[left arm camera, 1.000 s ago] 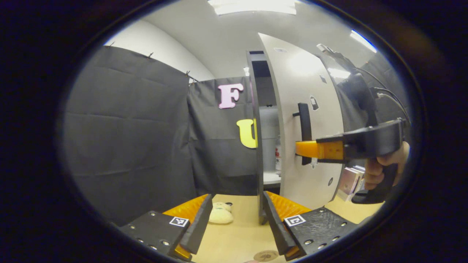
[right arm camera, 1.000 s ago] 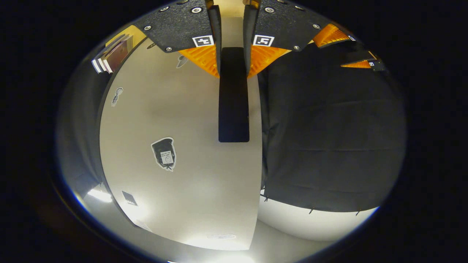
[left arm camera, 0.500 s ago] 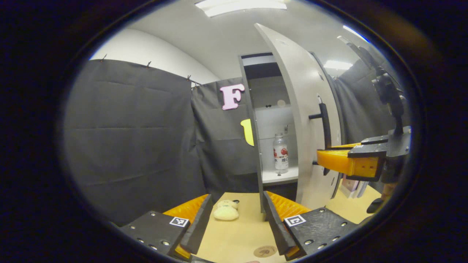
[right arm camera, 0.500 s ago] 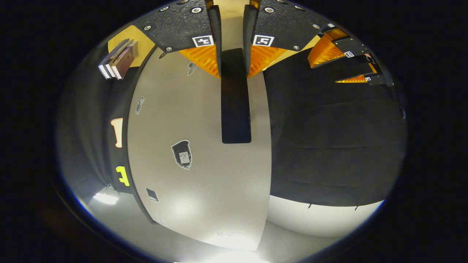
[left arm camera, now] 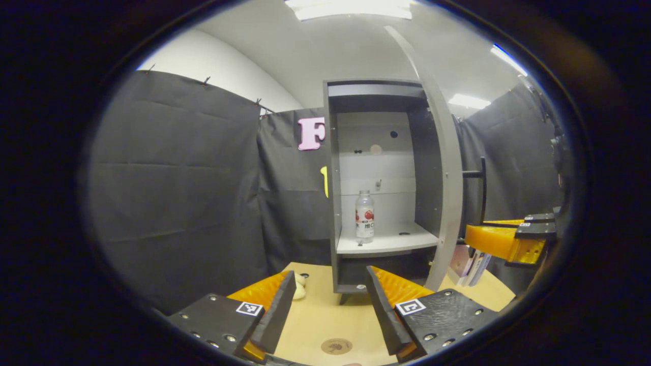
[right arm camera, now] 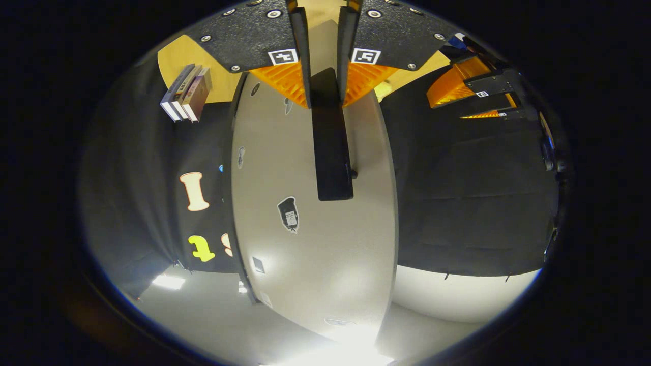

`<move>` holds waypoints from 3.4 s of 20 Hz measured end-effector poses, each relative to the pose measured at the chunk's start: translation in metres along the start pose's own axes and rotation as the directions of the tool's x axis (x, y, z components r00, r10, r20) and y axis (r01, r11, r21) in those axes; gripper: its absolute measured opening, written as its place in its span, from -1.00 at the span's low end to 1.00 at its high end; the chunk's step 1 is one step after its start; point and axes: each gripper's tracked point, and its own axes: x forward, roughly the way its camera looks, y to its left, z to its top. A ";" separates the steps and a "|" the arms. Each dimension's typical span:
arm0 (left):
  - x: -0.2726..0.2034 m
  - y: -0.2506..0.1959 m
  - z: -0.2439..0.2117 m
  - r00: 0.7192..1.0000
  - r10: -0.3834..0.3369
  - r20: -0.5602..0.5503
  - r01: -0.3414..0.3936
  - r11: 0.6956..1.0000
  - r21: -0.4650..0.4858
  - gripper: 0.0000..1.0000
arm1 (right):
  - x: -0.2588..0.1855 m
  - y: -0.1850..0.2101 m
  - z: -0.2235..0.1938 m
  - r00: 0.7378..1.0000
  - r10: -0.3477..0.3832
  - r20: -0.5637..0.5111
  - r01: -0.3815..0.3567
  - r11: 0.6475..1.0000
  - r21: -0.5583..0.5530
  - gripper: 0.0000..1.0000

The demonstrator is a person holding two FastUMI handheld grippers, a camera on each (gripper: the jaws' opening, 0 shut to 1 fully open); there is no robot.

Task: Open the cabinet door with the right hand, grasp the bottle in the cabinet with the left hand and place it on the coaster, then close the cabinet door with the right hand.

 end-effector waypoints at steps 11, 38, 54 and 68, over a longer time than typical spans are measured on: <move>-0.015 -0.095 0.010 0.989 -0.145 0.005 0.144 0.987 0.066 0.58 | -0.044 -0.069 -0.005 0.985 -0.175 0.005 0.175 0.984 -0.029 -0.59; 0.278 -0.139 0.033 0.972 -0.195 0.131 0.180 0.976 0.120 0.58 | -0.146 -0.206 0.010 0.760 -0.639 0.120 0.650 0.743 -0.163 0.91; 0.398 -0.101 0.044 0.963 -0.141 0.228 0.142 0.990 0.009 0.57 | -0.131 -0.197 -0.003 0.624 -0.779 0.061 0.781 0.617 -0.100 0.89; 0.435 -0.107 0.011 0.970 -0.172 0.172 0.170 0.985 0.025 0.53 | -0.113 -0.183 -0.013 0.589 -0.808 0.015 0.805 0.585 -0.098 0.83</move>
